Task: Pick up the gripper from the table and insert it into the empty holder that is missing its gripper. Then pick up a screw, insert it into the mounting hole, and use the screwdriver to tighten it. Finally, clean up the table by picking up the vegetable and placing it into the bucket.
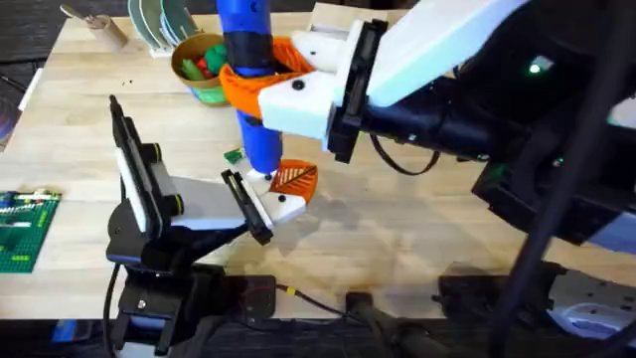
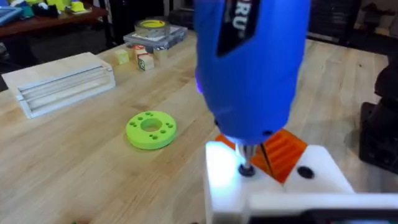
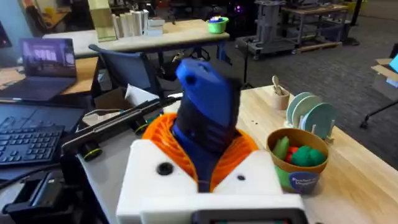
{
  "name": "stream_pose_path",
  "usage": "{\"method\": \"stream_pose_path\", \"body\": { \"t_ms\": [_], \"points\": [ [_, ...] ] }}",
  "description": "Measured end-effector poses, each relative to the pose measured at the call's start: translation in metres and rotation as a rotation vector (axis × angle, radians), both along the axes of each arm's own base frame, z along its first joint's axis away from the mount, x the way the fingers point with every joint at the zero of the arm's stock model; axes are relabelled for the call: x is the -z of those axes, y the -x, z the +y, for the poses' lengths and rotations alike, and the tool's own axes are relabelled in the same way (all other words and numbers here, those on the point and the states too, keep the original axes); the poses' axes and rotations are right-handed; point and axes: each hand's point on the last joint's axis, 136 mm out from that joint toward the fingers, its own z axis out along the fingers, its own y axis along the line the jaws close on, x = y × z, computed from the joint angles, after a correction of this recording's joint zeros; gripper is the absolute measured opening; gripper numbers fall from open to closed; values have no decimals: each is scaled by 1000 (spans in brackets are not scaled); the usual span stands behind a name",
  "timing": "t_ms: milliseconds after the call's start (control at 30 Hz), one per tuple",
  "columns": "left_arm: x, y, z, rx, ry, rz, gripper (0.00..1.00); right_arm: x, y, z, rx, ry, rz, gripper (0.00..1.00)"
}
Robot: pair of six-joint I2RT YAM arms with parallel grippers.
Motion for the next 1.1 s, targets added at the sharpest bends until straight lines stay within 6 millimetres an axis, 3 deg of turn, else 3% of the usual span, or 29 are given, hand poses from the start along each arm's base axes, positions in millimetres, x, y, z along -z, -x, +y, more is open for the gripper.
{"method": "stream_pose_path", "body": {
  "t_ms": [167,267,433,533,667,800,933,1100],
  "points": [
    [0,0,0,0,0,-1,10,-8,0,-1,1,-27,-24,73],
    [0,0,0,0,0,-1,10,-32,-1,-10,16,-100,-90,72],
    [0,0,0,0,0,-1,10,-89,-3,-55,102,-235,-236,69],
    [0,0,0,0,0,-1,10,-94,-14,-75,175,-216,-283,67],
    [0,0,0,0,0,-1,10,-62,-51,-85,276,-68,-290,65],
    [0,0,0,-1,0,-1,10,-5,-100,-97,392,167,-296,63],
    [0,0,0,-1,0,-1,10,59,-151,-128,535,447,-309,61],
    [0,0,0,-1,0,-1,10,131,-193,-171,635,819,-353,60]
  ]
}}
